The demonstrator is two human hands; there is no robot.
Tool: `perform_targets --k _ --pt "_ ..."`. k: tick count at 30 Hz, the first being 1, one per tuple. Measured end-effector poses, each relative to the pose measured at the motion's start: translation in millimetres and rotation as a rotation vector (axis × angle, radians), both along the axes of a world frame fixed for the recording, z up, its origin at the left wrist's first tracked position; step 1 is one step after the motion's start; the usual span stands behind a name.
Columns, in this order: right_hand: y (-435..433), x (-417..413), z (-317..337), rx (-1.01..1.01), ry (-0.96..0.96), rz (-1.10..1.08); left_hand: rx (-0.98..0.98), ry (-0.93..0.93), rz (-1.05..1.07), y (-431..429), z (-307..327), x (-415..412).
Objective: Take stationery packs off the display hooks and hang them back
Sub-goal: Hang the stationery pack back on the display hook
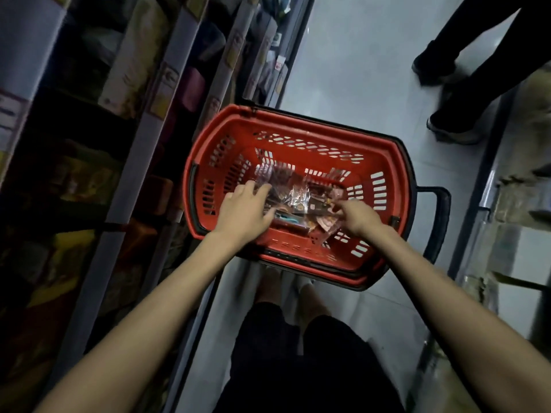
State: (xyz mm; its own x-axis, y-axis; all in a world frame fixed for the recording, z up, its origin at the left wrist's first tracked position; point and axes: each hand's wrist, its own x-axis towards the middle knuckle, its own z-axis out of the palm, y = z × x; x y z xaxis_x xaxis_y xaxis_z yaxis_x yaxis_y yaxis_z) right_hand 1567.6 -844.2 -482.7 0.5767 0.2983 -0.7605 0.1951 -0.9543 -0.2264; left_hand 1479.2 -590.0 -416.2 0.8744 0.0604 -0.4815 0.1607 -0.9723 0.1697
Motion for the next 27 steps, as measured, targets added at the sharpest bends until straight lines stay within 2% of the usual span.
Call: perform_targets --k 4,9,11,14,20,24,27 --pt "2 1 -21 -0.115 0.022 0.258 0.027 0.159 -0.09 7 -42 30" --pt "-1 6 -24 -0.202 -0.052 0.274 0.046 0.247 -0.278 -6 -91 63" --pt "-6 7 -21 -0.202 -0.033 0.224 0.062 0.27 -0.366 -16 -111 72" --pt "-14 5 -11 -0.093 -0.063 0.109 0.055 0.262 -0.433 -32 -137 87" --pt "-20 -7 22 0.162 -0.143 -0.155 0.064 0.203 -0.392 -65 -174 100" --pt "-20 -8 32 0.233 -0.179 -0.337 0.116 0.266 -0.39 -74 -191 95" --pt "-21 -2 37 0.244 -0.172 -0.493 0.085 0.221 -0.378 -70 -199 88"
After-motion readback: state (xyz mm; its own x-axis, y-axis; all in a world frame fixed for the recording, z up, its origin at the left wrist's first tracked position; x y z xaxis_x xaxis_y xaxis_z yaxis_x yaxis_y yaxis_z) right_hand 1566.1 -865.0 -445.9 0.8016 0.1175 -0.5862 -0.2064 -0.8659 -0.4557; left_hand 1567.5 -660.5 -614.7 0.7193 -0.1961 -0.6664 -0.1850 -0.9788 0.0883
